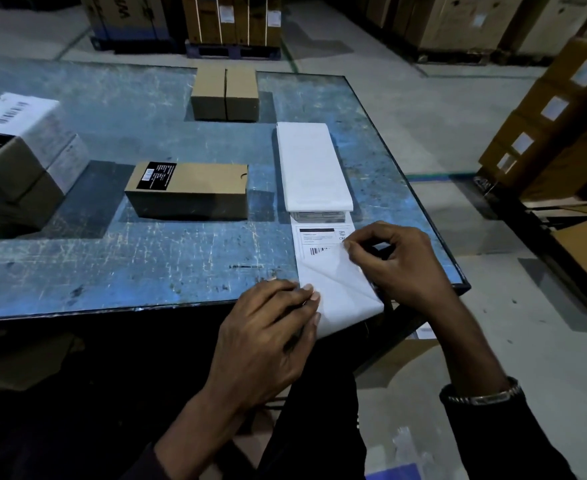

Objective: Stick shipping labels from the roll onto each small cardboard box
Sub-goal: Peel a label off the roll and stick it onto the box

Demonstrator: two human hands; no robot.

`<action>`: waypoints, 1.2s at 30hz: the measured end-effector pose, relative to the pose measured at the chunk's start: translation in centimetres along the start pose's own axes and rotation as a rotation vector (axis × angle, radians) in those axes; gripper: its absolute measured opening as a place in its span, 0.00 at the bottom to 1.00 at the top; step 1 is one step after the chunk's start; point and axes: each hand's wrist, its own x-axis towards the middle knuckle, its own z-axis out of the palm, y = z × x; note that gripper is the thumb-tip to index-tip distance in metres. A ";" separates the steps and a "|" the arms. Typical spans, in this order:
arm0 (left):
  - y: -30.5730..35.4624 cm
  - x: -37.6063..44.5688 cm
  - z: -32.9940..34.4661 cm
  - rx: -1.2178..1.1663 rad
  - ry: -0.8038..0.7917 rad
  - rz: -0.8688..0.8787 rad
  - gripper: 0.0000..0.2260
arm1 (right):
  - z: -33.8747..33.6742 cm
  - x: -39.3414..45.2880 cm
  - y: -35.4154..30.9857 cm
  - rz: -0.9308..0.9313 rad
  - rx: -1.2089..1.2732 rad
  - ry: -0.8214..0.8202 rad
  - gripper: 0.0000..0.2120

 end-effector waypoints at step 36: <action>-6.2 12.8 0.3 -0.042 -0.589 -0.138 0.53 | -2.0 6.1 4.4 0.066 0.230 0.243 0.05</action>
